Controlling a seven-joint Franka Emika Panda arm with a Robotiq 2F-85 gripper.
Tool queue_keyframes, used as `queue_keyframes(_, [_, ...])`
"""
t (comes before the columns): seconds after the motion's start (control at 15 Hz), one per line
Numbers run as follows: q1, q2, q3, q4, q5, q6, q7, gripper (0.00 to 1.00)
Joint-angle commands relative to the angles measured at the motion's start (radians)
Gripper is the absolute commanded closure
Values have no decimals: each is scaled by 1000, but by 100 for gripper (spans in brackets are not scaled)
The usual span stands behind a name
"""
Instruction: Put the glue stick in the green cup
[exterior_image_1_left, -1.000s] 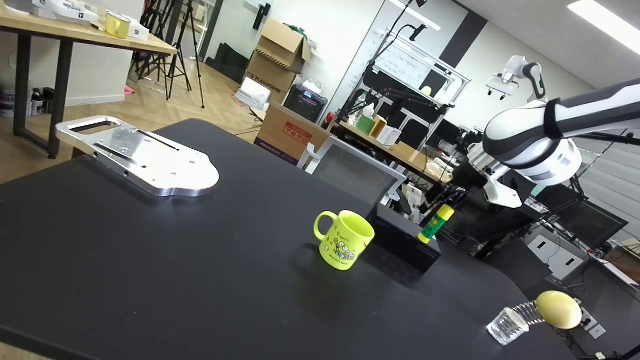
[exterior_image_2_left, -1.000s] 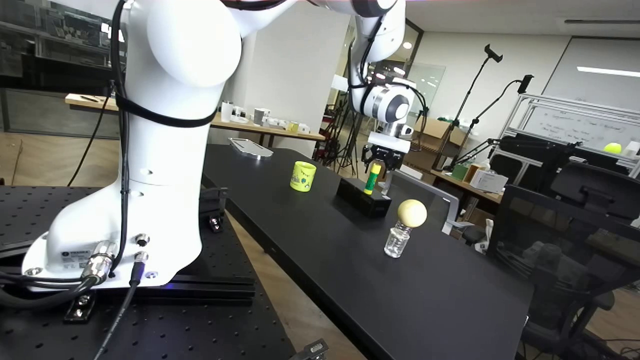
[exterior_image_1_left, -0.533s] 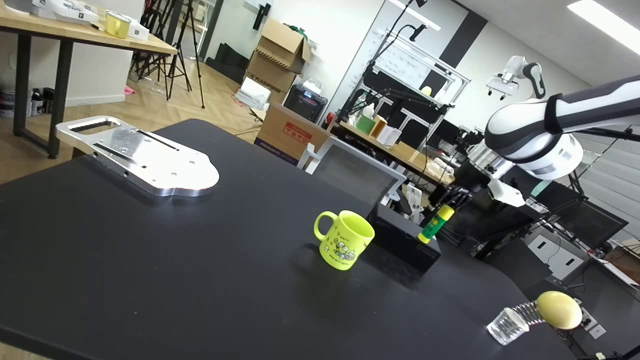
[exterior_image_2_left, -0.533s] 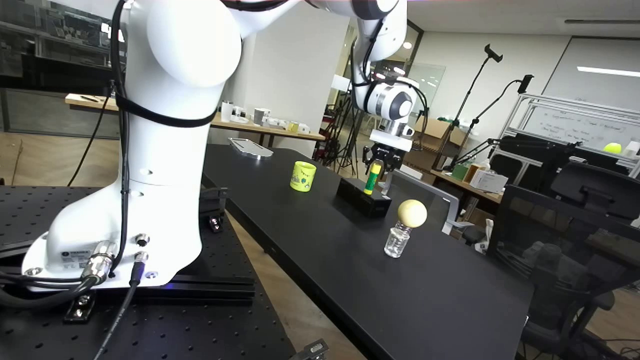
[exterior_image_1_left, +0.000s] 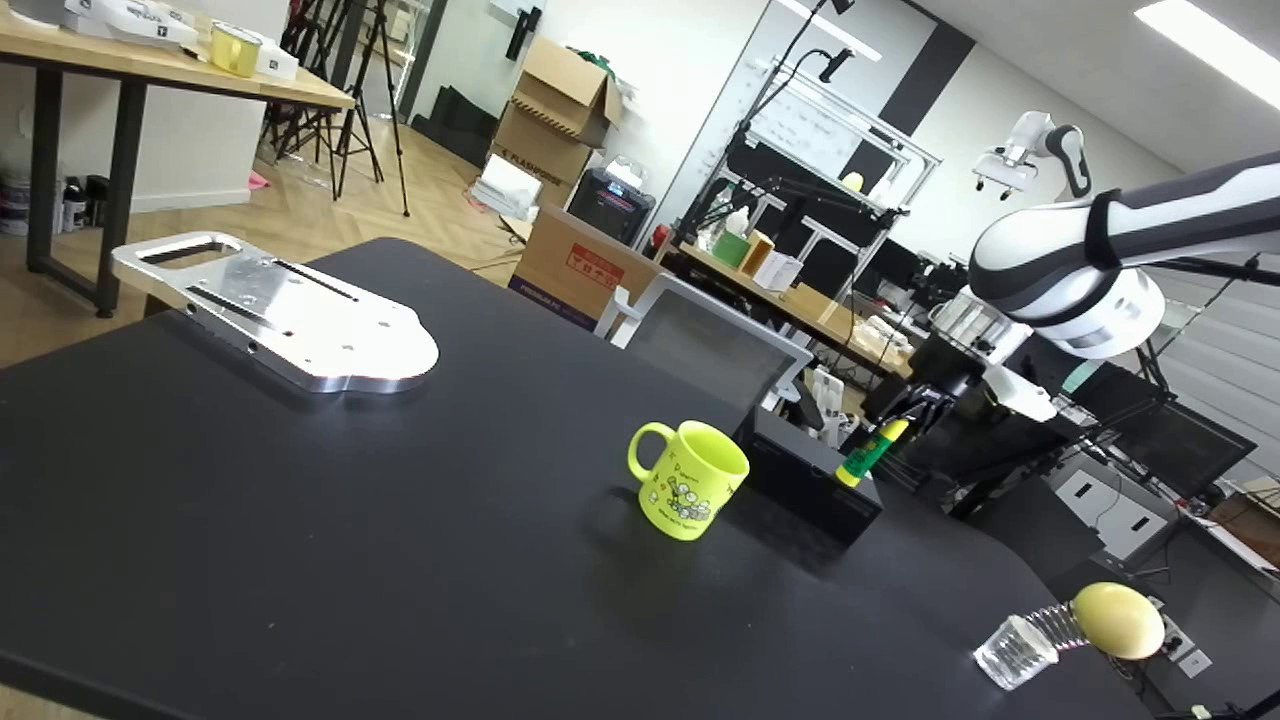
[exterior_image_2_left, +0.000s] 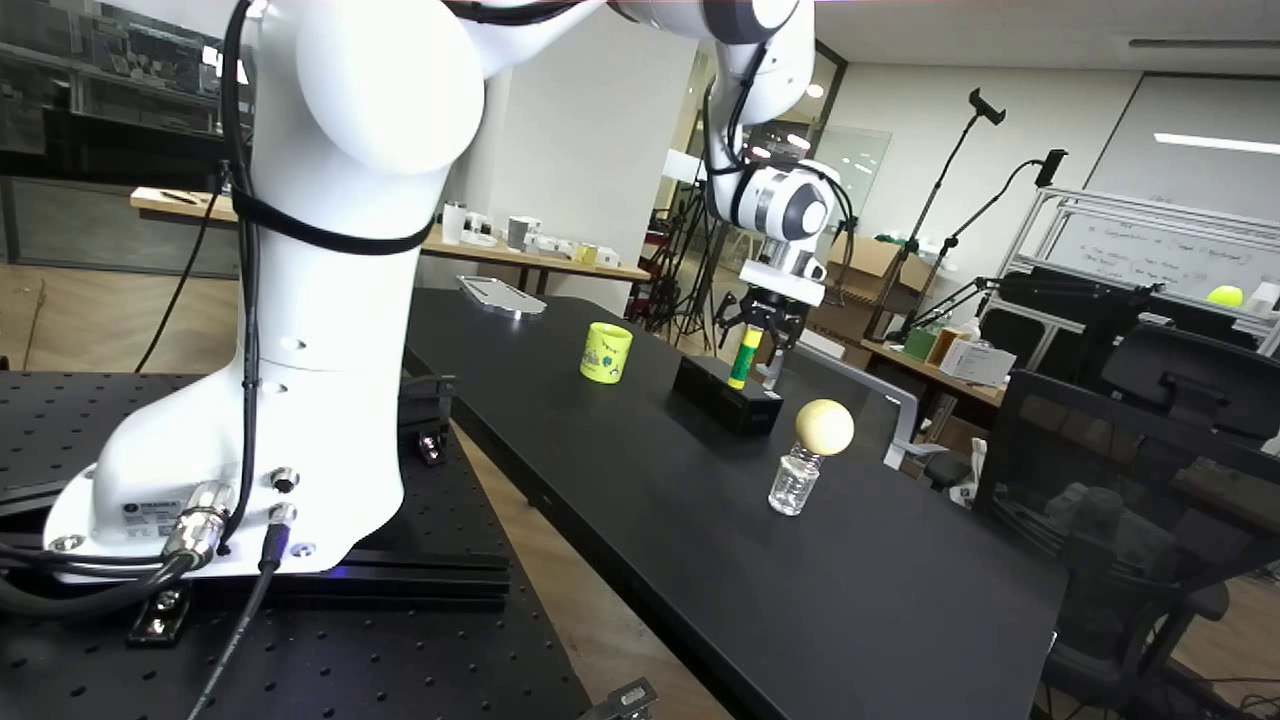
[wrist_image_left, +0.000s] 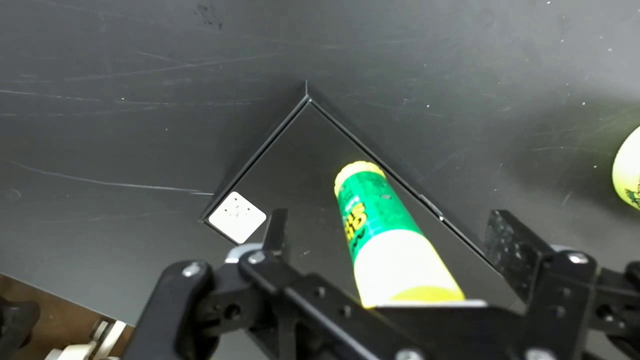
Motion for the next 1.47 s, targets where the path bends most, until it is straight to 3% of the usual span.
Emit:
queue_keyframes(0.0, [6,13,-11,37,-4,-7,22,32])
queue_keyframes(0.53, [-7,-34,14,-11,16,53,-1,88])
queue_keyframes(1.0, [8,-279,47,-223,-25,14,-87,90])
queue_keyframes(1.4, [82,-439,103,-455,-99,62,-161,90])
